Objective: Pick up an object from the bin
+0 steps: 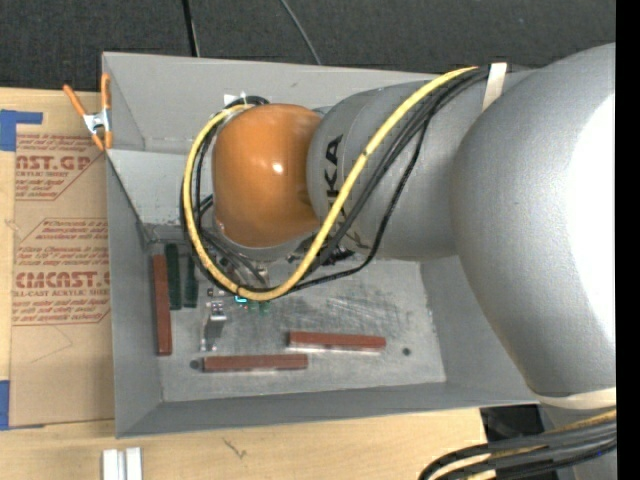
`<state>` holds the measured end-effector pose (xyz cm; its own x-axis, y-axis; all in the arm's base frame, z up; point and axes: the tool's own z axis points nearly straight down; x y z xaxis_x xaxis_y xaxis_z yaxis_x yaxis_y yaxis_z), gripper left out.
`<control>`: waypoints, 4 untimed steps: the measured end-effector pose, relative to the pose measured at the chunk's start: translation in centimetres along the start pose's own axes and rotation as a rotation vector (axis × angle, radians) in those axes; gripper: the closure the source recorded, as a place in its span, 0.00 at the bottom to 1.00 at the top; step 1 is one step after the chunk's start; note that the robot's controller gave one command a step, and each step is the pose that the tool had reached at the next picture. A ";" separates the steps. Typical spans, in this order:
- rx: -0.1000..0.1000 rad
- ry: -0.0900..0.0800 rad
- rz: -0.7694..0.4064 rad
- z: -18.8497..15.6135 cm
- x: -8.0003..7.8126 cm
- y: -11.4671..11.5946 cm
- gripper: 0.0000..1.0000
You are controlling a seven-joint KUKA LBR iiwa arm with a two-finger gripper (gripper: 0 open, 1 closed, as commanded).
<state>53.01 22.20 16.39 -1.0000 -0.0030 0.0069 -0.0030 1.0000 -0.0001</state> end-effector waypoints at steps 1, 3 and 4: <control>-0.002 -0.007 0.002 -0.5 -0.2 -0.1 0.00; -0.005 -0.020 -0.179 8.8 -0.5 -3.9 1.00; -0.006 -0.021 -0.179 8.8 -0.5 -3.9 1.00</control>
Offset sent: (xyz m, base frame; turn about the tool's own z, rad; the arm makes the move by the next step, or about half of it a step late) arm -0.0356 -0.0449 -0.0754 0.0237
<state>53.44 18.26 7.61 -0.9834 -0.1811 -0.0141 -0.1812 0.9834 0.0047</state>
